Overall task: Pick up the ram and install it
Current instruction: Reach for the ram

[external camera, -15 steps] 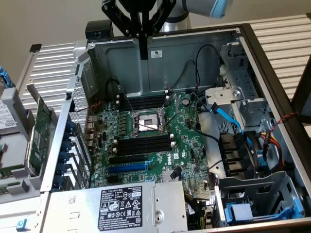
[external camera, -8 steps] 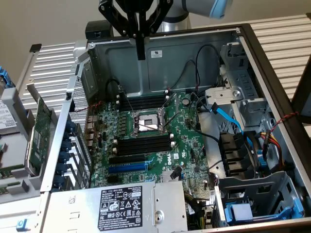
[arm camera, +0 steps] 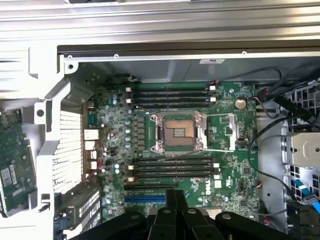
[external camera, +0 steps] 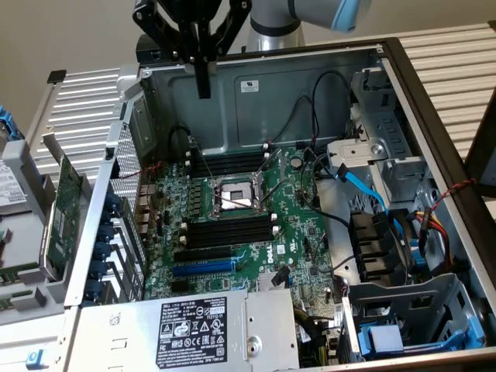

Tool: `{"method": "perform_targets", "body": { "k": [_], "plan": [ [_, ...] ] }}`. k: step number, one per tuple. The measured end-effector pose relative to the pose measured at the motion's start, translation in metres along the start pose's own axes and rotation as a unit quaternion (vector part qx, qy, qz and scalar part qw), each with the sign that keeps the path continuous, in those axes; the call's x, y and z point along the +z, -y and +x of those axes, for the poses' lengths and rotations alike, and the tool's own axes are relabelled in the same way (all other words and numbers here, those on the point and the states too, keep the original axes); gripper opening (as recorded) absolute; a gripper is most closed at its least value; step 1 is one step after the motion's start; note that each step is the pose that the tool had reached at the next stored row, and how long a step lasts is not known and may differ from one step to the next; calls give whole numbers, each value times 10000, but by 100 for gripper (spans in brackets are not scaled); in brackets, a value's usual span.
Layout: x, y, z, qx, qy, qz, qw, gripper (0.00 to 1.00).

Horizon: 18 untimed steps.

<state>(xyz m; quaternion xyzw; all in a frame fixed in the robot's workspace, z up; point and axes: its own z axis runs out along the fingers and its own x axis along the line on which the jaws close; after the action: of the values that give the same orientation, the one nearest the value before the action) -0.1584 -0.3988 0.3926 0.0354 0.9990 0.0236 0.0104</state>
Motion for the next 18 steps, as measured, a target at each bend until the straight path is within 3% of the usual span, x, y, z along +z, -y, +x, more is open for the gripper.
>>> {"method": "perform_targets", "body": {
  "k": [15,18],
  "plan": [
    [-5,58,644,0,-4,0,10000,11],
    [-5,66,736,3,-64,4,10000,11]
  ]
}}
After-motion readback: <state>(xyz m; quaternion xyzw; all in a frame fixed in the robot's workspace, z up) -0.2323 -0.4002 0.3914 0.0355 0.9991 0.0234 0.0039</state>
